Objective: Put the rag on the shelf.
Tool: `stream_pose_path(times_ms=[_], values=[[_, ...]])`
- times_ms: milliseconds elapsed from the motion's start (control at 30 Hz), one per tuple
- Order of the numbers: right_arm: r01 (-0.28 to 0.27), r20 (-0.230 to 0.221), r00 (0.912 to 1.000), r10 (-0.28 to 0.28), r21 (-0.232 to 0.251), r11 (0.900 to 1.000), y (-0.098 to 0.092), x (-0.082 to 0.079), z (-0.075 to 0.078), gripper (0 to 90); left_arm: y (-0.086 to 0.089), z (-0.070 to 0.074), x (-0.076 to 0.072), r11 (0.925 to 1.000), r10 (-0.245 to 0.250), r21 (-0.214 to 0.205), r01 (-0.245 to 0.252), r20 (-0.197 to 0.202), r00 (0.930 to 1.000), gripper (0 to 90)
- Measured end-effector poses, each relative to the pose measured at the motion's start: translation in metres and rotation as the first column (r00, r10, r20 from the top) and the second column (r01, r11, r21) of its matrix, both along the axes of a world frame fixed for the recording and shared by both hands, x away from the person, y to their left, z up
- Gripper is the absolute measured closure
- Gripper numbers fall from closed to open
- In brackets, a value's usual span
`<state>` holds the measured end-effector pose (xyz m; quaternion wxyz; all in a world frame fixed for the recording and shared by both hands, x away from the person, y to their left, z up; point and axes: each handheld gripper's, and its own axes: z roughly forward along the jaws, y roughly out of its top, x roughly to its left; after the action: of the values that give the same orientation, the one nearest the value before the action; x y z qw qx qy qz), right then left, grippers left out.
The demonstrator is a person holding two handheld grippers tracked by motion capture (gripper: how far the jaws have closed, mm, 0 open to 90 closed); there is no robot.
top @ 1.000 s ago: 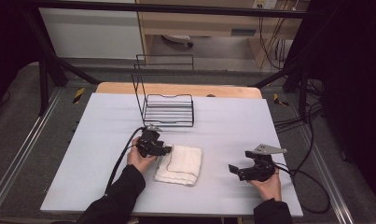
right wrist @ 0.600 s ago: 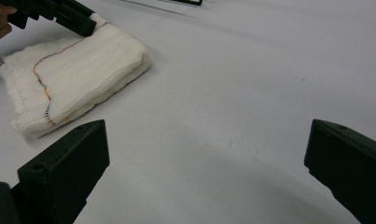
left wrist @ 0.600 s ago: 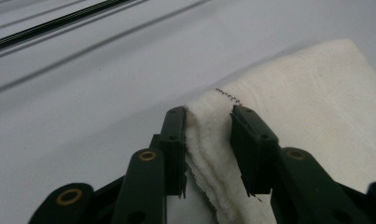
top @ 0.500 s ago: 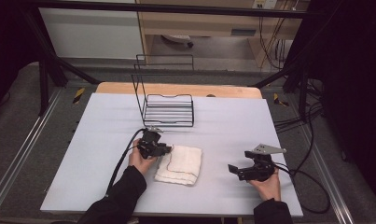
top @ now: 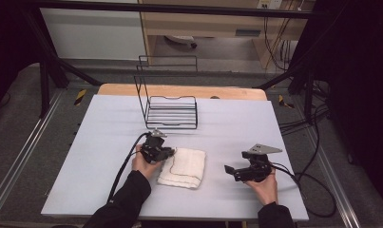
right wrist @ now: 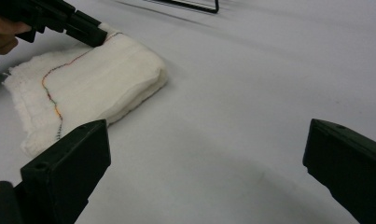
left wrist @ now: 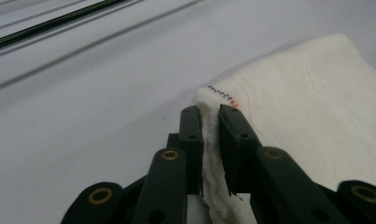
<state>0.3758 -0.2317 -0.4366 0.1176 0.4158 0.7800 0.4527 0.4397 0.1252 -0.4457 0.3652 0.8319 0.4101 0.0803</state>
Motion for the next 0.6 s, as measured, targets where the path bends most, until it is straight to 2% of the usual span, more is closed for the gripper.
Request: stream_pose_path(times_ms=[267, 600], values=[[-0.002, 0.014, 0.9999, 0.002, 0.008, 1.0, 0.027, 0.01, 0.006, 2.2, 0.0, 0.0, 0.001, 1.0, -0.008, -0.004, 0.008, 0.001, 1.0, 79.7], [0.026, -0.003, 0.9996, -0.026, 0.003, 0.9996, 0.064, 0.028, 0.008, 7.2, 0.0, -0.002, -0.001, 1.0, -0.006, -0.004, 0.007, 0.014, 0.9999, 79.7]])
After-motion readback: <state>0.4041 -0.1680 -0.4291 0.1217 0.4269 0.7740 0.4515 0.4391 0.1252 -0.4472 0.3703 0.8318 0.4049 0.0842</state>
